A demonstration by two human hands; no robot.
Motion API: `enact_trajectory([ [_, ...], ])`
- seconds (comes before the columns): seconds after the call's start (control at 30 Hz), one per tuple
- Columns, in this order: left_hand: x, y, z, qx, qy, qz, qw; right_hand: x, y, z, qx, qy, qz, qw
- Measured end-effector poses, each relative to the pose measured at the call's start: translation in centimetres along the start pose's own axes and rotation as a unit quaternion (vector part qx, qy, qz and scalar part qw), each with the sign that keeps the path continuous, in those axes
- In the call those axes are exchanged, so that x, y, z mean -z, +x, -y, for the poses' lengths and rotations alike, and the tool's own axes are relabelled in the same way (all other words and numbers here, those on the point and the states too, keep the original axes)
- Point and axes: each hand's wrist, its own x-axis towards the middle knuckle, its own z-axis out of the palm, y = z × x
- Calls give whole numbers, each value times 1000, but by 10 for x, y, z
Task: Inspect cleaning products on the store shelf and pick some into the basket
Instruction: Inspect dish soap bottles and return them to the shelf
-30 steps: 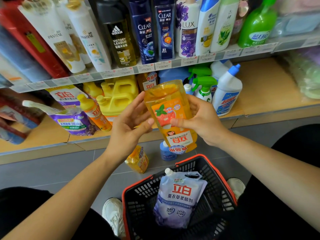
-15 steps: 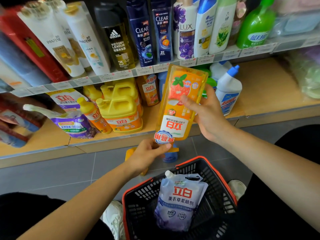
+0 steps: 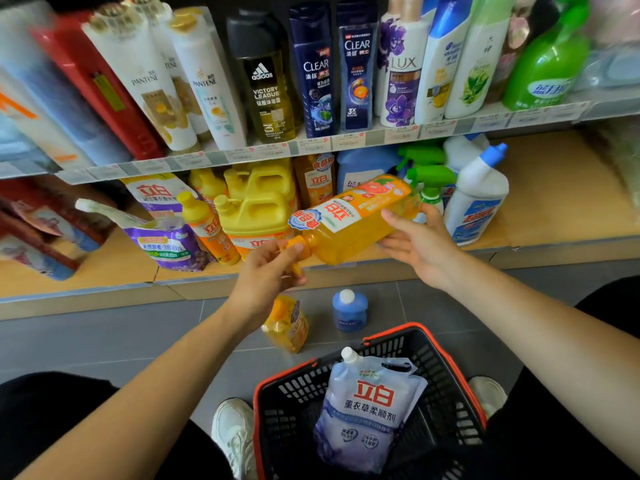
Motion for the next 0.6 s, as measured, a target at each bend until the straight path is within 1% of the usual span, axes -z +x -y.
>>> enact_trajectory([
  [0.1, 20, 7, -12, -29, 12, -28, 999, -3, 4, -20, -70, -53, 32, 996],
  [0.17, 32, 12, -20, -60, 44, -38, 996, -5, 4, -38, -118, -98, 58, 986],
  [0.27, 42, 17, -27, -103, 104, -50, 988, -11, 2, -65, -151, -169, 94, 969],
  [0.37, 38, 19, -25, -121, 215, -30, 969, -22, 7, -79, -120, -220, 113, 961],
  [0.43, 32, 21, -16, -120, 297, -2, 947, -28, 14, -83, -78, -252, 117, 958],
  [0.47, 30, 23, -11, -119, 323, 5, 939, -31, 18, -84, -53, -284, 121, 950],
  [0.53, 27, 30, -3, -119, 327, 0, 938, -31, 25, -89, -2, -372, 131, 919],
  [0.6, 26, 39, 3, -116, 310, -9, 944, -25, 30, -97, 40, -463, 150, 872],
])
